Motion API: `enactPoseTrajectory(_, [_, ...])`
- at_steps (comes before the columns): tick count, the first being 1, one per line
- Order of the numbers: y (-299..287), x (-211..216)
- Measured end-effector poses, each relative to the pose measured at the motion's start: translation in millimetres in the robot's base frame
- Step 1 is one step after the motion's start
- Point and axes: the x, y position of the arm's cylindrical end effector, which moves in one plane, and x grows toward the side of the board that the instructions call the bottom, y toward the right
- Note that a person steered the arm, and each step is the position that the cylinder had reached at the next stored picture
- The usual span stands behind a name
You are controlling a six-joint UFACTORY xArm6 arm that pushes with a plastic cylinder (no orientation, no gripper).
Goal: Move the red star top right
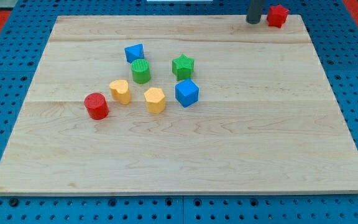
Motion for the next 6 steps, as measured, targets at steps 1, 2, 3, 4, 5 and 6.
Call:
enactPoseTrajectory(1, [11, 3])
enactPoseTrajectory(2, [25, 2])
enactPoseTrajectory(3, [33, 2])
enactPoseTrajectory(4, [35, 2])
enactPoseTrajectory(5, [44, 0])
enactPoseTrajectory(6, [63, -1])
